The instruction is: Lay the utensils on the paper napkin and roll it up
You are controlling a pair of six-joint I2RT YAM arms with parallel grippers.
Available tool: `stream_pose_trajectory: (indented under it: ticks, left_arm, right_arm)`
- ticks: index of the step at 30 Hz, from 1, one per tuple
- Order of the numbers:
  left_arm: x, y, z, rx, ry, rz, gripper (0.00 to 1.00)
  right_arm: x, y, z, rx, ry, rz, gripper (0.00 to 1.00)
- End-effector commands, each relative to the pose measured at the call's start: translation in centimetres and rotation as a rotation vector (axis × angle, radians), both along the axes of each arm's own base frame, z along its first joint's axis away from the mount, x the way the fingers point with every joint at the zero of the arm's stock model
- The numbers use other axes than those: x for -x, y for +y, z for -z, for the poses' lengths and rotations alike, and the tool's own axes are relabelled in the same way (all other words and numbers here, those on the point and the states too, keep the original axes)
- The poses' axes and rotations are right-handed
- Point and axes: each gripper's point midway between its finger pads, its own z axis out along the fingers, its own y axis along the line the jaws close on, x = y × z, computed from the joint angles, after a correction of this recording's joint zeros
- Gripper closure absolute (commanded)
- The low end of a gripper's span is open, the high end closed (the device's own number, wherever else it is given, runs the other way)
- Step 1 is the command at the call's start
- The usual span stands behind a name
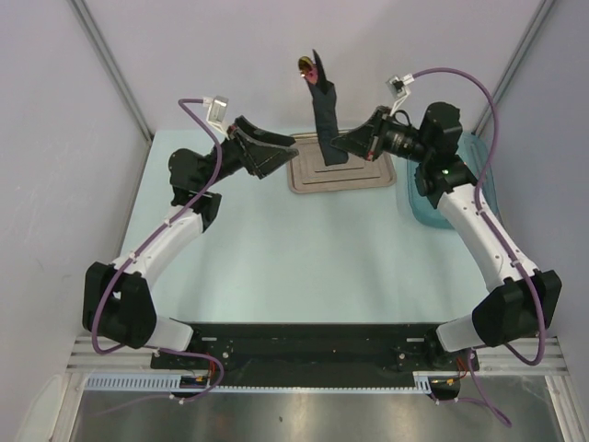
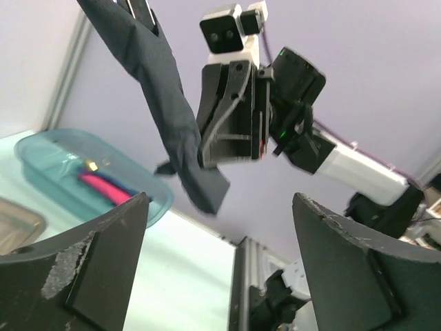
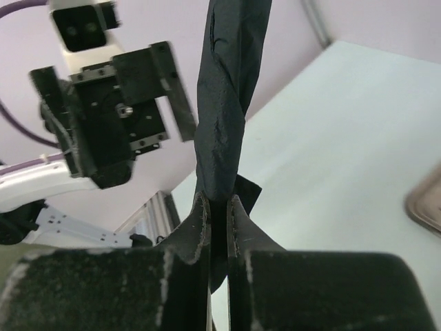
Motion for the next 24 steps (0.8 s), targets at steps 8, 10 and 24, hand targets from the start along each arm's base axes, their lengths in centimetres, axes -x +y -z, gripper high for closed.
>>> stream_pose_trajectory:
  ticks: [8,10,24]
  left_arm:
    - [1.6,0.5,1.5,-0.135,-0.106,-0.022,0.09]
    - [1.6,0.5,1.8,-0.143,-0.099,-0.022,0.09]
    - [1.5,0.4,3.1,-0.193,-0.094,-0.014,0.08]
  right_arm:
    - [-4.1,-17.3,5.7,0.179,0.052,0.352,1.00]
    - [-4.4,-19.5,7.7,0.221,0.067,0.366,1.00]
    - [-8.0,-29.0,17.9,0.379,0.126,0.480,1.00]
